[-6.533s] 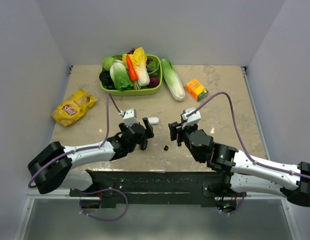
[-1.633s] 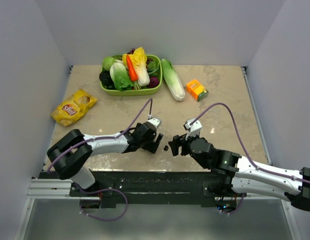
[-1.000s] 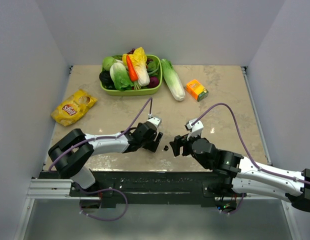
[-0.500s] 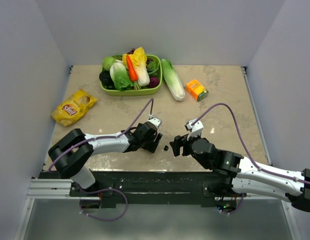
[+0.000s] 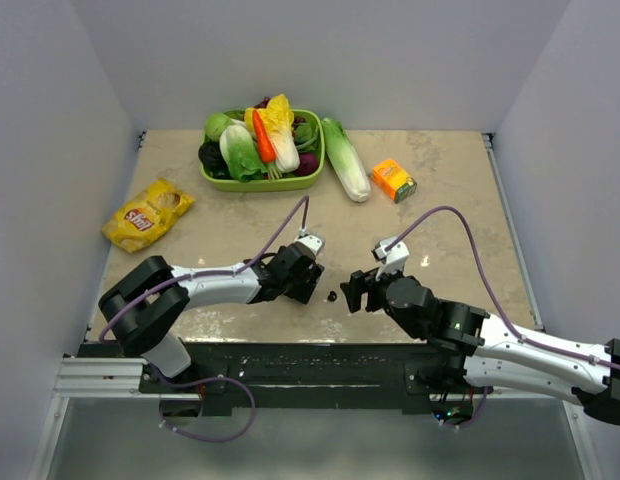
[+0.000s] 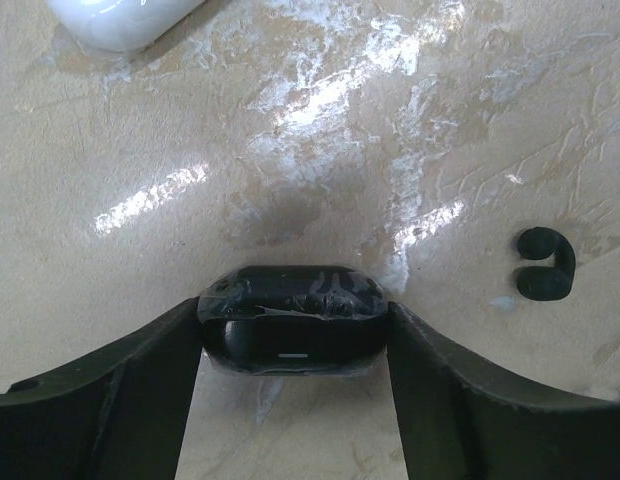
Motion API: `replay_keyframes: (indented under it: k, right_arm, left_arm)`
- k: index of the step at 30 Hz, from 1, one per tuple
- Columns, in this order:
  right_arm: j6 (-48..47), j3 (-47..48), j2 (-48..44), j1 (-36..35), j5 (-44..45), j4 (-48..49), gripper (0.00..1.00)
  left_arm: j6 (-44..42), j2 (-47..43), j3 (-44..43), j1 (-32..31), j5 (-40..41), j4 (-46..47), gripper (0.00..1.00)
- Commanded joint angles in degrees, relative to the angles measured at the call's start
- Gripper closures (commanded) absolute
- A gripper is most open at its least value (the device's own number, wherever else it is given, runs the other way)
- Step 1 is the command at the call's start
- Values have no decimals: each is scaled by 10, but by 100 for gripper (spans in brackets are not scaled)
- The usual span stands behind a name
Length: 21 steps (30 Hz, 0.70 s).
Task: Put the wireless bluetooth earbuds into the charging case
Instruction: Pick up the charging case at the center of the board.
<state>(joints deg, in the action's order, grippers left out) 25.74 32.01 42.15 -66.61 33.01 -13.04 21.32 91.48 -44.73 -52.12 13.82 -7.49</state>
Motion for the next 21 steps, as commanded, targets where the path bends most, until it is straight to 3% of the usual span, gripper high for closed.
replay_keyframes:
  k: [1,5,6,9,13,18,19,21]
  right_arm:
    - [5,17,-7,1,8,3,23]
    - [8,21,-6,2,7,4,23]
    - [11,26,-4,2,7,4,23]
    - [24,46,-5,2,32,2,23]
    - [55,84,-8,2,88,-25,21]
    - [30,146,15,3,39,-44,18]
    - [30,156,21,3,25,-49,18]
    - [29,183,42,3,-16,-59,17]
  left_arm:
    - [-8,5,1,2,-26,-14,35]
    - [-3,-18,18,0,-26,7,61]
    - [-1,-41,24,0,-24,18,79]
    - [-6,-107,64,-8,-20,103,100]
    - [-6,-202,164,-17,0,256,100]
    - [-55,-298,326,-30,-1,634,100]
    - [-72,-293,380,-33,-9,779,100]
    - [-135,-252,416,-40,-46,911,100]
